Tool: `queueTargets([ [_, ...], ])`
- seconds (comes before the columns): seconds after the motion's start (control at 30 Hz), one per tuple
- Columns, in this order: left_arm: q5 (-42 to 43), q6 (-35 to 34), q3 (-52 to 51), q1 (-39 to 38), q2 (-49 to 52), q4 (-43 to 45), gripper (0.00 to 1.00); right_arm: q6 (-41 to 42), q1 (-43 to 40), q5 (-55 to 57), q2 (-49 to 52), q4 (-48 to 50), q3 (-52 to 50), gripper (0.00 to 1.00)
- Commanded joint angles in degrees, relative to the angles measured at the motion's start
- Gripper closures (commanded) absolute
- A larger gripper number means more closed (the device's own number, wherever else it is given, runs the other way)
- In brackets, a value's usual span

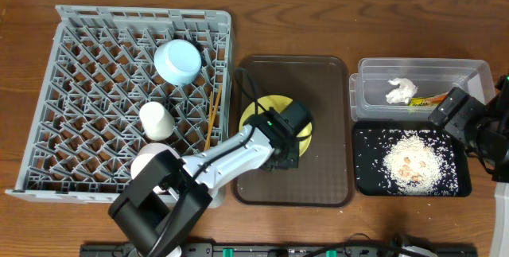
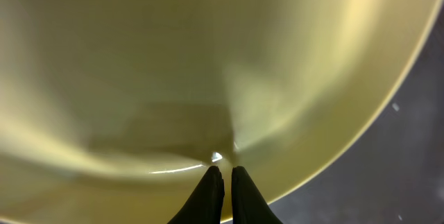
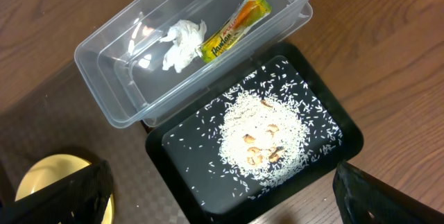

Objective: Sort waste into correct bins and load items into the dishwasher
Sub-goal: 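Move the left gripper over the yellow plate on the brown tray, then grip the yellow plate rim with the left gripper and tilt it up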

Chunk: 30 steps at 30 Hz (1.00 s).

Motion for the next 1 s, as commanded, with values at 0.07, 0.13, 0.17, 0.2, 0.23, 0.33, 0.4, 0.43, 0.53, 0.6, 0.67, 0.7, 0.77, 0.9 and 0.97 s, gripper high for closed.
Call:
queueTargets([
  [0.07, 3.7, -0.5, 0.7, -3.9, 0.2, -0.1, 0.91, -0.7, 0.0, 0.2, -0.2, 0.0, 0.2, 0.01],
  [0.13, 3.6, -0.5, 0.7, -5.7, 0.2, -0.3, 0.89, -0.7, 0.0, 0.2, -0.2, 0.0, 0.2, 0.01],
  [0.17, 3.6, -0.4, 0.7, -6.4, 0.2, -0.3, 0.88, -0.7, 0.0, 0.2, -0.2, 0.0, 0.2, 0.01],
  [0.2, 3.6, -0.2, 0.7, -7.3, 0.2, -0.3, 0.88, -0.7, 0.0, 0.2, -0.2, 0.0, 0.2, 0.01],
  [0.23, 3.6, -0.2, 0.7, -7.9, 0.2, -0.3, 0.88, -0.7, 0.0, 0.2, -0.2, 0.0, 0.2, 0.01],
  [0.33, 2.1, -0.2, 0.7, -9.2, 0.2, -0.3, 0.76, -0.7, 0.0, 0.2, -0.2, 0.0, 0.2, 0.01],
  [0.4, -0.2, -0.3, 0.7, -8.9, 0.2, -0.2, 0.73, -0.7, 0.0, 0.2, -0.2, 0.0, 0.2, 0.01],
  [0.43, -1.1, -0.3, 0.7, -8.5, 0.2, -0.1, 0.73, -0.7, 0.0, 0.2, -0.2, 0.0, 0.2, 0.01],
  [0.53, -1.3, -0.3, 0.7, -7.0, -0.1, 3.4, 0.72, -0.7, 0.0, 0.2, -0.2, 0.0, 0.2, 0.01],
  [0.6, -0.9, -0.7, 0.7, -6.6, -0.2, 7.5, 0.67, -0.7, 0.0, 0.2, -0.2, 0.0, 0.2, 0.01],
  [0.67, -0.9, -0.7, 0.7, -6.9, -0.2, 10.7, 0.64, -0.7, 0.0, 0.2, -0.2, 0.0, 0.2, 0.01],
  [0.7, -1.0, -0.7, 0.7, -7.1, -0.2, 11.8, 0.61, -0.7, 0.0, 0.2, -0.2, 0.0, 0.2, 0.01],
  [0.77, -1.0, -0.7, 0.7, -7.1, -0.2, 13.9, 0.58, -0.7, 0.0, 0.2, -0.2, 0.0, 0.2, 0.01],
  [0.9, -1.6, -0.6, 0.7, -7.1, -0.2, 15.6, 0.55, -0.7, 0.0, 0.2, -0.2, 0.0, 0.2, 0.01],
  [0.97, -1.6, 0.3, 0.7, -7.1, -0.1, 15.6, 0.55, -0.7, 0.0, 0.2, -0.2, 0.0, 0.2, 0.01],
])
